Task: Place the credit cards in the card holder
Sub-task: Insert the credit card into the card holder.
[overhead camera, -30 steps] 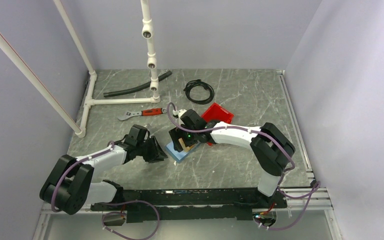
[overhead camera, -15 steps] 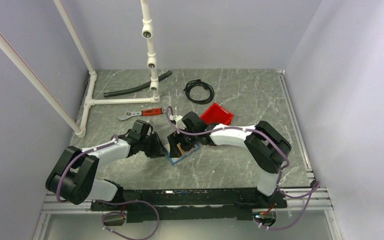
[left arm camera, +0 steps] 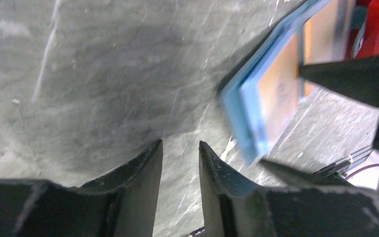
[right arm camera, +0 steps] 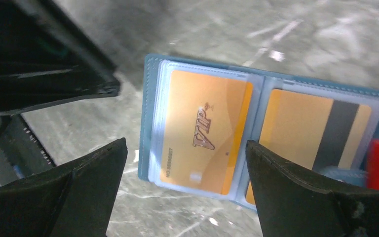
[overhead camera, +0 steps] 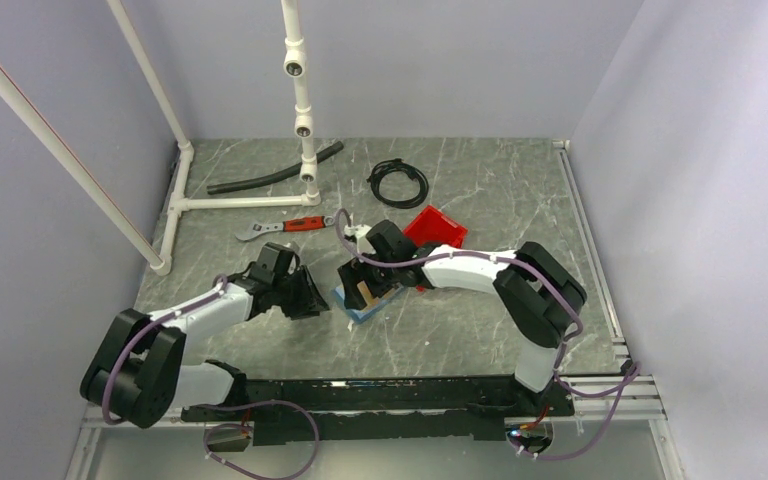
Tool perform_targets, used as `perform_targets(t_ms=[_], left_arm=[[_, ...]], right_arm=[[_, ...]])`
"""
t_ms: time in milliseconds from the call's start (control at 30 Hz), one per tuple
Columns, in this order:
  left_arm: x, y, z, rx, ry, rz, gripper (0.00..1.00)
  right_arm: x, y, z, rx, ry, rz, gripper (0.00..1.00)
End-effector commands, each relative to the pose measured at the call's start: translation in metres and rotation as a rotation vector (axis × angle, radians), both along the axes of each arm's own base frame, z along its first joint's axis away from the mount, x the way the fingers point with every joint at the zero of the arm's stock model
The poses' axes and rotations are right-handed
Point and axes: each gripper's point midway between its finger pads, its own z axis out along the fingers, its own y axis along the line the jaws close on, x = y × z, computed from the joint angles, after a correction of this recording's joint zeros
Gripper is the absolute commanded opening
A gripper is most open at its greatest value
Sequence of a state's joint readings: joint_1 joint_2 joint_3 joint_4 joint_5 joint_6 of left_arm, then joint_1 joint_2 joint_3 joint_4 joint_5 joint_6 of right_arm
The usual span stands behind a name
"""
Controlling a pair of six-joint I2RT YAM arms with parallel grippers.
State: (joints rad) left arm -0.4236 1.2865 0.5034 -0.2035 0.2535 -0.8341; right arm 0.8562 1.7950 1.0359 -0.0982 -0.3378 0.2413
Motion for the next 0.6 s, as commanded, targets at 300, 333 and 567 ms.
perform_targets(t_ms=[300, 333, 567], left_arm=[[-0.009, 0.008, 0.018, -0.001, -0.039, 0.003, 0.5], [-0.008, 0.007, 0.02, -0.003, -0.043, 0.004, 0.51], [-0.006, 0.006, 0.027, -0.006, -0.055, -0.008, 0.53]], right_arm=[[0.056, -0.056, 0.018, -0.047, -0.076, -0.231, 0.93], [0.059, -0.06, 0.017, -0.056, -0.079, -0.239, 0.94], [0.092, -0.096, 0.008, -0.161, -0.138, -0.35, 0.93]])
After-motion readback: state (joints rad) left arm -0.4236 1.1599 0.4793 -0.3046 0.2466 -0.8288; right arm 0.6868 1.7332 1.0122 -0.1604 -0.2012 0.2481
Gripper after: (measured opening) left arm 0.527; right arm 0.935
